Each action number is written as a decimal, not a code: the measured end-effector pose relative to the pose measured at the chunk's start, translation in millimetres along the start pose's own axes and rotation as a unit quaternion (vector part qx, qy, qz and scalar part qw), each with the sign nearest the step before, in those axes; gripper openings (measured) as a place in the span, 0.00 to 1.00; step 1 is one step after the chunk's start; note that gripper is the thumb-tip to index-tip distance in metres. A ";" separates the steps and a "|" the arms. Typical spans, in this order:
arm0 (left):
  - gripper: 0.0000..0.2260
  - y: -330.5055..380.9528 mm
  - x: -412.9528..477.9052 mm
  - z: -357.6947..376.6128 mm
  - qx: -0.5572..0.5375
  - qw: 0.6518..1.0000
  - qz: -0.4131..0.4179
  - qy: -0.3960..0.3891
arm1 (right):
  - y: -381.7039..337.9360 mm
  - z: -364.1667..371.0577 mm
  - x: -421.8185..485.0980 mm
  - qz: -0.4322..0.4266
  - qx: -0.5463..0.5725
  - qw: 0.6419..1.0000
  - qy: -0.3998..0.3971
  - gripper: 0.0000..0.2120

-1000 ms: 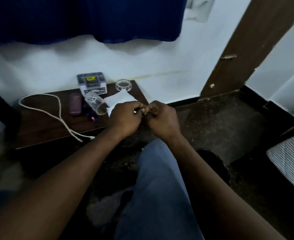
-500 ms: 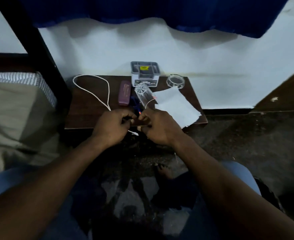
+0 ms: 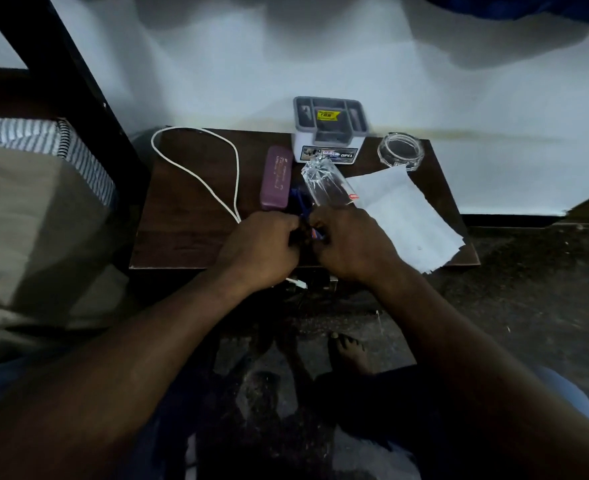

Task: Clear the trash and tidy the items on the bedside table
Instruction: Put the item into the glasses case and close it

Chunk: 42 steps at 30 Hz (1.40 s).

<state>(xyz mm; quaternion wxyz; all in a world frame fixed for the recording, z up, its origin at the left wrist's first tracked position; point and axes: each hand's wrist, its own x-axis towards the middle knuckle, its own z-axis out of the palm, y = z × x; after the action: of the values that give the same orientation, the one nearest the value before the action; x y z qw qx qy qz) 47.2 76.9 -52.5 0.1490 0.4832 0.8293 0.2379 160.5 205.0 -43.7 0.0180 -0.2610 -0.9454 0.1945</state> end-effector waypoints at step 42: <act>0.21 -9.1 51.8 5.1 0.113 0.984 -0.135 -0.041 | 8.6 24.9 11.6 -0.009 -0.013 0.999 -0.046 0.25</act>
<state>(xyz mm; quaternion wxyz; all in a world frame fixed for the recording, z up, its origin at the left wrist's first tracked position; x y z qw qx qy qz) 17.7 119.5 -62.6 0.1578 0.3900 0.9017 0.1002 151.3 208.7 -70.7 -0.0272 -0.2437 -0.9498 0.1941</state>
